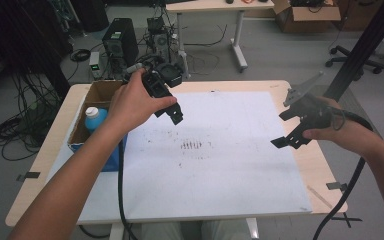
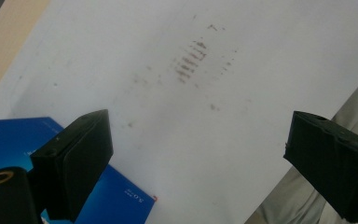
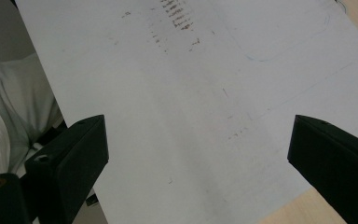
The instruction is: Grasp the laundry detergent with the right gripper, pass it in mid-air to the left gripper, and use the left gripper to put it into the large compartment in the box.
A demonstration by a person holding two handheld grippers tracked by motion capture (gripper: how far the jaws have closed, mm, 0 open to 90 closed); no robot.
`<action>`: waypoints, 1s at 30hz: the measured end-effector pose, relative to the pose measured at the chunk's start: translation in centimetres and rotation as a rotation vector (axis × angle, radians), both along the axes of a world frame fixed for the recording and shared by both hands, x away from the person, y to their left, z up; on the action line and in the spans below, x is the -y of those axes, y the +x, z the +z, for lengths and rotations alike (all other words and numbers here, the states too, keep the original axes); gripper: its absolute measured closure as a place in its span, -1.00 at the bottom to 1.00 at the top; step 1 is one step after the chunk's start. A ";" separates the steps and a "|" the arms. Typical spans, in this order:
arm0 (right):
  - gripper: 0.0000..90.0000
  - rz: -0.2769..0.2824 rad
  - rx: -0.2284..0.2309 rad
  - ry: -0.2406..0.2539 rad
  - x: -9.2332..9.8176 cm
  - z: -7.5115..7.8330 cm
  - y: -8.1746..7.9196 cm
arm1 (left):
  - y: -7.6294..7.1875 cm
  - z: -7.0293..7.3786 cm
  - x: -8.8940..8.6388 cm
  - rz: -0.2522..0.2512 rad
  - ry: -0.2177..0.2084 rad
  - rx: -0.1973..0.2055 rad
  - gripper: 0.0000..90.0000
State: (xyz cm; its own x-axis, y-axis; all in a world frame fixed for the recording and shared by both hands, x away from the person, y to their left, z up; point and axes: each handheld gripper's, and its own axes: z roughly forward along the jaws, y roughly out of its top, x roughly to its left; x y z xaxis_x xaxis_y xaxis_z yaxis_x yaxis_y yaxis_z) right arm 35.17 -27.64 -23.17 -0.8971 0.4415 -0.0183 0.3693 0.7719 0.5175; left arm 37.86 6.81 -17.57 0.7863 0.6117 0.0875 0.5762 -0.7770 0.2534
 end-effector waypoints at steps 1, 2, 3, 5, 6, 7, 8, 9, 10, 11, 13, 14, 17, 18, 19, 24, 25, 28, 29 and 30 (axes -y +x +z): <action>-0.89 0.003 0.000 -0.001 0.0 0.0 0.1 | 0.0 -0.1 0.1 -0.013 -0.001 -0.001 -0.83; -0.89 0.003 0.002 0.000 0.0 -0.1 0.1 | 0.1 -0.1 0.2 -0.021 0.000 -0.005 -0.83; -0.89 0.005 0.002 0.003 0.0 -0.1 0.1 | 0.1 -0.2 0.3 -0.032 0.002 -0.008 -0.83; -0.89 0.009 0.004 0.002 -0.1 -0.2 0.3 | 0.3 -0.4 0.8 -0.073 0.005 -0.017 -0.83; -0.89 0.009 0.004 0.002 -0.1 -0.2 0.3 | 0.3 -0.4 0.8 -0.073 0.005 -0.017 -0.83; -0.89 0.013 0.002 -0.005 -0.1 -0.2 0.4 | 0.4 -0.6 1.1 -0.093 0.006 -0.019 -0.83; -0.89 0.013 0.002 -0.005 -0.1 -0.2 0.4 | 0.4 -0.7 1.4 -0.114 0.007 -0.025 -0.83; -0.88 0.017 -0.005 -0.011 -0.2 -0.2 0.5 | 0.5 -0.8 1.7 -0.138 0.010 -0.032 -0.82; -0.88 0.019 -0.004 -0.014 -0.3 -0.2 0.6 | 0.6 -1.2 2.2 -0.164 0.012 -0.036 -0.82; -0.88 0.021 -0.005 -0.014 -0.4 -0.2 0.6 | 0.6 -1.4 2.4 -0.178 0.017 -0.040 -0.82; -0.88 0.023 -0.005 -0.014 -0.5 -0.1 0.7 | 0.6 -1.6 2.6 -0.189 0.019 -0.040 -0.82; -0.88 0.031 -0.005 -0.019 -0.7 0.0 0.7 | 0.6 -1.7 2.8 -0.197 0.024 -0.044 -0.82; -0.88 0.040 -0.009 -0.025 -1.0 0.0 0.6 | 0.7 -2.0 3.1 -0.211 0.023 -0.046 -0.82; -0.88 0.040 -0.009 -0.025 -1.0 0.0 0.6 | 0.7 -2.0 3.1 -0.211 0.023 -0.046 -0.81; -0.88 0.043 -0.007 -0.029 -1.2 0.0 0.6 | 0.7 -2.0 3.2 -0.215 0.020 -0.047 -0.81; -0.88 0.051 -0.009 -0.030 -1.3 -0.2 0.6 | 0.5 -1.9 3.1 -0.220 0.022 -0.043 -0.81; -0.88 0.051 -0.009 -0.030 -1.3 -0.2 0.6 | 0.5 -1.9 3.1 -0.220 0.022 -0.043 -0.81; -0.88 0.051 -0.012 -0.027 -1.3 -0.3 0.4 | 0.4 -1.9 3.1 -0.222 0.025 -0.045 -0.81; -0.88 0.051 -0.012 -0.027 -1.3 -0.3 0.4 | 0.4 -1.9 3.1 -0.222 0.025 -0.045 -0.81; -0.88 0.054 -0.013 -0.023 -1.4 -0.3 0.4 | 0.4 -1.9 3.1 -0.222 0.027 -0.043 -0.81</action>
